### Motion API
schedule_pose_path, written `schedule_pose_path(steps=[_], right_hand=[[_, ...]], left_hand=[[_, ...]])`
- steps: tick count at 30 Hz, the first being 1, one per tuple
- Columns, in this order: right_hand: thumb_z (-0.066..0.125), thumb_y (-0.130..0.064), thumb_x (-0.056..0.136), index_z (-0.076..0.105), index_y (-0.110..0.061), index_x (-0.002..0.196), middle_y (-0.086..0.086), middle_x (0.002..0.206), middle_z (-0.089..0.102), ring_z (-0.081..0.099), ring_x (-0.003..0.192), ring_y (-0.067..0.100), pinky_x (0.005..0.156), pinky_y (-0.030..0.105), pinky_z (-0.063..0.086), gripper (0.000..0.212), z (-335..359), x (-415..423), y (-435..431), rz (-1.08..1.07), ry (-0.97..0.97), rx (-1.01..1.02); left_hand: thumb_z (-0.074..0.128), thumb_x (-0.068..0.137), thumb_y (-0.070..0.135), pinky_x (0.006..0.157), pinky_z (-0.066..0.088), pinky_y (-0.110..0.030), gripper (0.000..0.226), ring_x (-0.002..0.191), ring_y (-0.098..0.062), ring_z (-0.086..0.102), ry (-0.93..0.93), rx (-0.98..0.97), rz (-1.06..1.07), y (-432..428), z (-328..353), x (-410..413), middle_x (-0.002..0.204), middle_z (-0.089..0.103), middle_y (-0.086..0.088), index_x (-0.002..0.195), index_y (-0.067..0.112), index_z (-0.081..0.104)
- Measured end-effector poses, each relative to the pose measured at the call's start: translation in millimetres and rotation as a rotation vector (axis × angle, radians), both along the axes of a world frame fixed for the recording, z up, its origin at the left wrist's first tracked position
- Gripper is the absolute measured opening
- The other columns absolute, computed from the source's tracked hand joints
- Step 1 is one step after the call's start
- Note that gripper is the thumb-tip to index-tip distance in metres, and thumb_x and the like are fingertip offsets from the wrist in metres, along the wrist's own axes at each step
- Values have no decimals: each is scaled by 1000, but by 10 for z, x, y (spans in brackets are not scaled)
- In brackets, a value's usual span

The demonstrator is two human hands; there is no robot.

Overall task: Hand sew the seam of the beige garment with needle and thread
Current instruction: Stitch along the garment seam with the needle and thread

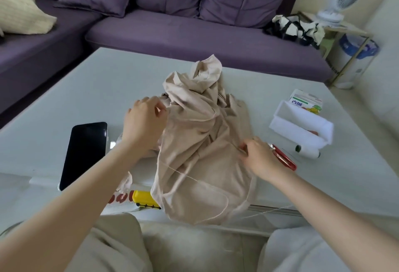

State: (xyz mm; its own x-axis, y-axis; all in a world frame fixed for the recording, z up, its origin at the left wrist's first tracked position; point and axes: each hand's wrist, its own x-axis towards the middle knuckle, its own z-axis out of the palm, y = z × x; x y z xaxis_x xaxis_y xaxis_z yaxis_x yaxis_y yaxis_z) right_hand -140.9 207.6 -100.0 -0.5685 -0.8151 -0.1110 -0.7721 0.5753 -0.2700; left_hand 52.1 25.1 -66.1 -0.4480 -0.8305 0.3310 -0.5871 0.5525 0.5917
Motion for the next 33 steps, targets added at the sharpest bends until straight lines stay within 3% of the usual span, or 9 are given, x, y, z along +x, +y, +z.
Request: schedule_pose_path(steps=[2,6,10,15,18,22,27,30,33], right_hand=[[57,-12,90,68,-8,96,9,99,67,62,95,26,76,27,44,13,3,46,20,6,-77,-139],[58,-7,90,69,-11,97,-3,93,61,61,87,15,77,18,42,13,90,296,13,235,-174,-286],[53,-22,95,64,-16,104,-5,104,59,54,86,10,79,26,44,15,121,477,0,436,-103,-138],[51,-18,96,44,-10,120,2,120,48,56,90,16,77,35,49,26,266,529,-193,329,-21,-364],[51,-14,95,36,-14,136,4,137,41,58,94,22,75,39,50,43,307,602,-465,400,67,-343],[51,-17,96,24,-22,146,0,148,32,59,102,28,70,36,49,57,248,672,-830,422,144,-177],[49,-11,95,57,-10,112,7,114,60,57,101,27,72,30,43,20,210,469,-1127,286,109,-224],[46,-10,95,60,-6,102,10,109,60,56,96,27,72,30,38,16,323,240,-1239,189,71,-369],[45,-8,95,60,-2,105,18,111,60,56,99,34,76,33,38,19,444,-47,-1287,60,91,-432]], left_hand=[[49,87,10,68,37,-34,12,78,-29,52,4,56,16,-8,-58,71,87,62,-7,89,9,61],[45,91,12,62,40,-32,12,68,-22,53,-30,197,33,-10,-207,172,81,62,-3,92,15,57],[43,96,22,66,43,-33,14,71,-17,54,-118,308,19,54,-309,214,83,62,0,103,17,53],[50,90,9,75,41,-30,28,93,-22,52,-182,305,-21,85,-389,337,112,53,-8,117,10,50],[57,85,10,86,48,-43,38,101,-32,53,-236,301,-21,39,-404,423,123,45,-15,122,10,47],[63,84,13,69,44,-30,33,84,-23,55,-267,326,-49,4,-401,492,112,52,-8,116,11,55],[67,83,14,59,42,-25,17,65,-11,52,-229,351,-37,-108,-422,517,72,56,4,100,13,65],[61,83,5,53,38,-20,20,65,-9,52,-239,345,-20,-210,-406,477,72,56,6,101,15,59],[54,81,-2,62,38,-27,28,74,-19,53,-258,336,-24,-281,-407,406,79,59,0,106,11,56]])
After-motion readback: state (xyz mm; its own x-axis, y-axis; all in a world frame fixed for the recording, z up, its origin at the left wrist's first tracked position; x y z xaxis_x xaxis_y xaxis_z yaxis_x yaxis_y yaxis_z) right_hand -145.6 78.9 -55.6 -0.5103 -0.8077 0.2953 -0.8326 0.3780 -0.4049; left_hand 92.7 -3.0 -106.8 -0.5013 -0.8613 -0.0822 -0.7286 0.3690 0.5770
